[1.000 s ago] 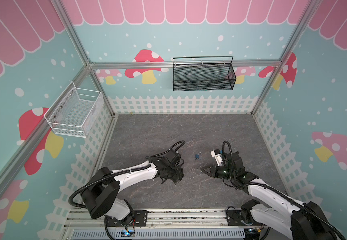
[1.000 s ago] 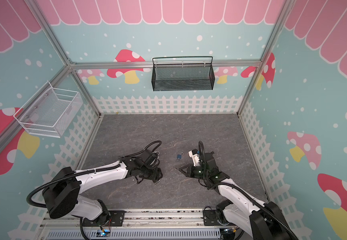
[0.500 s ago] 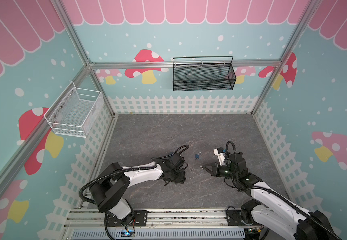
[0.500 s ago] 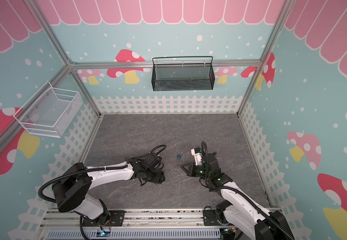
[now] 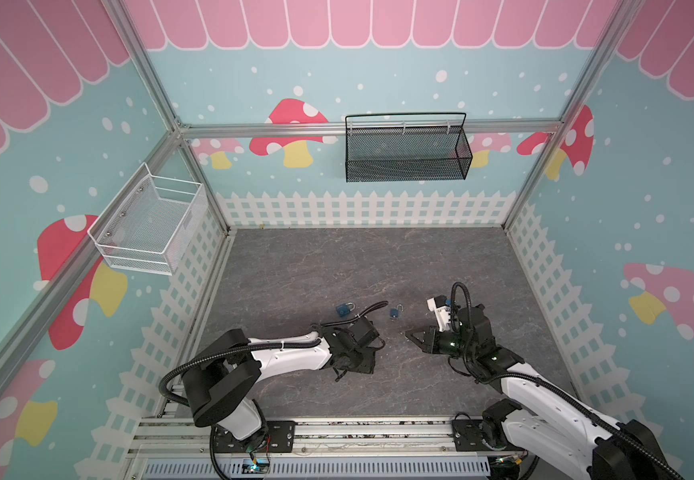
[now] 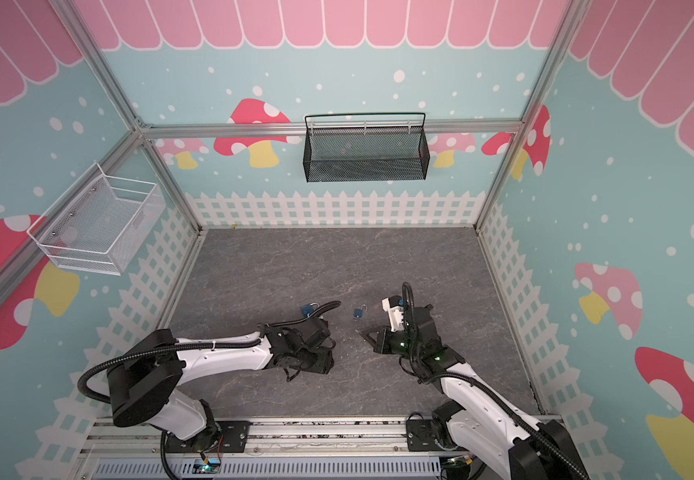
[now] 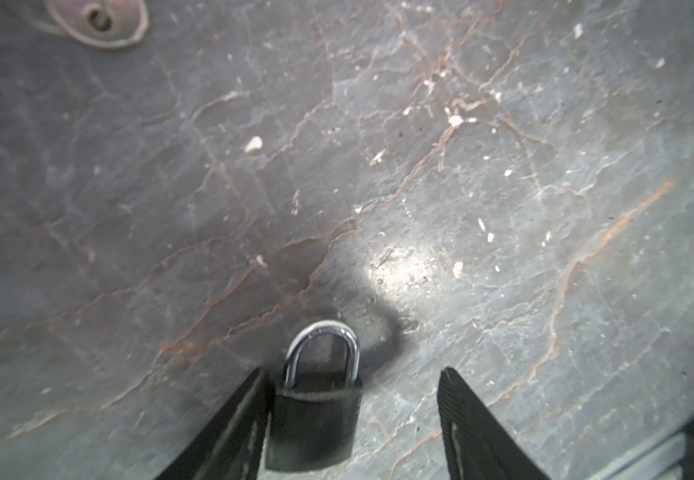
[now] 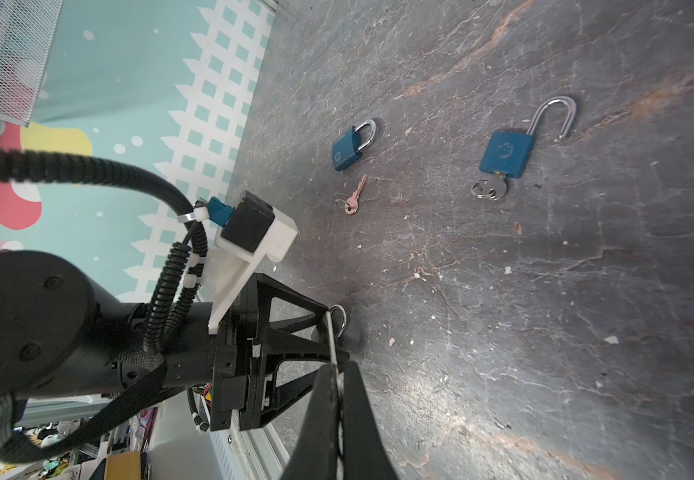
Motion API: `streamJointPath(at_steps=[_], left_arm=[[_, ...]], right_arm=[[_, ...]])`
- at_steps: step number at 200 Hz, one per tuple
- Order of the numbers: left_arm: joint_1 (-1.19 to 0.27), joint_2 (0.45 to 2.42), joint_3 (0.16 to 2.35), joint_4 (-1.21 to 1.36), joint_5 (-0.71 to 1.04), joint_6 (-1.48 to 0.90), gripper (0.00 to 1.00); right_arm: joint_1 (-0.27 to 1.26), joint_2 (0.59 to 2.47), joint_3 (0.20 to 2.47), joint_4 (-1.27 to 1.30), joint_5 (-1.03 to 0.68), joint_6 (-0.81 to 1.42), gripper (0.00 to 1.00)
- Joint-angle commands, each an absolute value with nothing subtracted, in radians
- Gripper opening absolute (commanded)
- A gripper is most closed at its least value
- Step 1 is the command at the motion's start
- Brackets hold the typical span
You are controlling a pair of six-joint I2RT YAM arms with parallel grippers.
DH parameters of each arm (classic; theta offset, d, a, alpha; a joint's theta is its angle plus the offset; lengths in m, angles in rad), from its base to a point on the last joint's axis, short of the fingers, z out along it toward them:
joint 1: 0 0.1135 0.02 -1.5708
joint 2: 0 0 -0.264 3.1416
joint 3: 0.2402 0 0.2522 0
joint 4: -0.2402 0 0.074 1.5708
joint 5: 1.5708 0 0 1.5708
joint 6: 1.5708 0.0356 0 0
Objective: Unlock with the key
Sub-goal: 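Grasp the small black padlock with the left gripper while the right gripper waits, then lift the black padlock with the left gripper while the right brings the key toward it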
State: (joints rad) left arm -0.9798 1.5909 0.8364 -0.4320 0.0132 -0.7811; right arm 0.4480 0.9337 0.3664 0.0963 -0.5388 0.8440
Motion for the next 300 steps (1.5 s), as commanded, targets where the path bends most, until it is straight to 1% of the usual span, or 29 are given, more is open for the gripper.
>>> streamJointPath(at_steps=[1,39,63,77,88,94,141,193,214,239,256,270,300], left_arm=[[-1.016,1.630,0.857,-0.521,-0.054,-0.845,0.63],[-1.070,1.689,0.943,-0.663,-0.167,-0.899,0.62],[-1.090,1.718,0.978,-0.709,-0.215,-0.941,0.61],[-1.092,1.734,0.989,-0.719,-0.223,-0.963,0.59],[-1.095,1.743,0.996,-0.728,-0.230,-0.978,0.52],[-1.097,1.746,0.998,-0.732,-0.234,-0.984,0.50],[-1.096,1.779,1.033,-0.746,-0.230,-0.988,0.50],[-1.097,1.804,1.060,-0.758,-0.216,-1.024,0.42],[-1.097,1.801,1.060,-0.771,-0.222,-1.045,0.41],[-1.097,1.797,1.055,-0.778,-0.229,-1.076,0.33],[-1.096,1.791,1.052,-0.782,-0.236,-1.102,0.30],[-1.094,1.783,1.053,-0.782,-0.239,-1.110,0.26],[-1.085,1.726,1.048,-0.785,-0.258,-1.165,0.19]], right_arm=[[0.454,0.931,0.353,0.091,-0.528,0.831,0.00],[0.452,0.931,0.351,0.086,-0.525,0.819,0.00],[0.452,0.931,0.352,0.086,-0.523,0.816,0.00],[0.452,0.933,0.354,0.084,-0.524,0.814,0.00],[0.452,0.933,0.353,0.085,-0.527,0.811,0.00],[0.452,0.934,0.353,0.082,-0.526,0.809,0.00],[0.452,0.951,0.357,0.080,-0.535,0.800,0.00],[0.451,0.950,0.359,0.078,-0.544,0.793,0.00],[0.451,0.950,0.362,0.075,-0.549,0.788,0.00],[0.451,0.953,0.370,0.069,-0.555,0.776,0.00],[0.451,0.957,0.375,0.062,-0.560,0.763,0.00],[0.451,0.959,0.381,0.051,-0.566,0.751,0.00],[0.452,0.967,0.418,-0.016,-0.553,0.720,0.00]])
